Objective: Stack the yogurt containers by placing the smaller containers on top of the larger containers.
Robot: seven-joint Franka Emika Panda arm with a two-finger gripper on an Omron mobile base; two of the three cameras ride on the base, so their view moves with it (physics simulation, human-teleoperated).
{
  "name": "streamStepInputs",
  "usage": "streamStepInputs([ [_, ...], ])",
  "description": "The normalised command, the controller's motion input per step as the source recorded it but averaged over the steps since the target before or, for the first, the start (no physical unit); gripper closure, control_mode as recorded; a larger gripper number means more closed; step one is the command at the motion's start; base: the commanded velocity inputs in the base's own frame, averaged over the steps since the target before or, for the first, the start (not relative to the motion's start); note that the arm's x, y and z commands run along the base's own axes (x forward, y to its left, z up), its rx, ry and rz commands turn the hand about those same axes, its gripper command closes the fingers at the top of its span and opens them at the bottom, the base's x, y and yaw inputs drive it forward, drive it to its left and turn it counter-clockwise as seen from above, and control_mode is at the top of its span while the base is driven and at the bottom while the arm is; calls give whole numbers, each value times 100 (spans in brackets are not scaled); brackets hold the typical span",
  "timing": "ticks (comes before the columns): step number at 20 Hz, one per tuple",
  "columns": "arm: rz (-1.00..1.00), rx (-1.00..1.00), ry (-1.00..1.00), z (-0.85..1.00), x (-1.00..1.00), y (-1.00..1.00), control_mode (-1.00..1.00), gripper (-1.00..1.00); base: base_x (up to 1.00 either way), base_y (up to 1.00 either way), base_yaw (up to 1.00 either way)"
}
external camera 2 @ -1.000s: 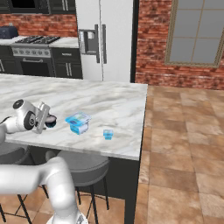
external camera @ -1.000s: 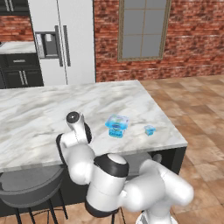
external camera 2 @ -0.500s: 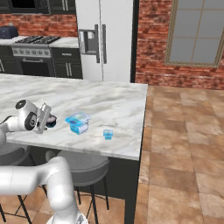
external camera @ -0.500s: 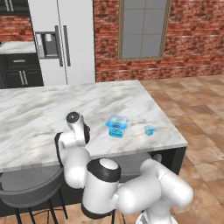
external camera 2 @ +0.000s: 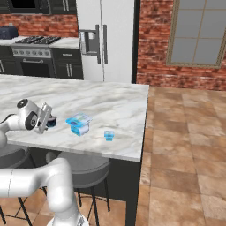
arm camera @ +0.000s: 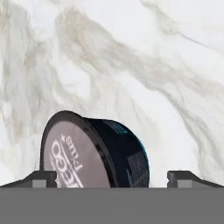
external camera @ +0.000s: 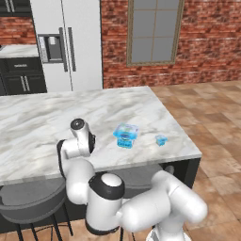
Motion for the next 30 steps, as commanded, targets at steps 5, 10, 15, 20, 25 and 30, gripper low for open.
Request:
streamStepInputs([
  [5,0,0,0,-10,5,3,-100,100,0,0,0],
  [10,0,0,0,-11,-5,0,-100,100,0,0,0],
  [15,-2,0,0,-10,-6,0,-100,100,0,0,0],
  [20,-1,1,-2,-1,-7,-1,-100,100,0,0,0],
  [25,0,3,-12,15,-9,0,-100,100,0,0,0],
  [30,0,2,-15,20,-18,-2,-100,100,0,0,0],
])
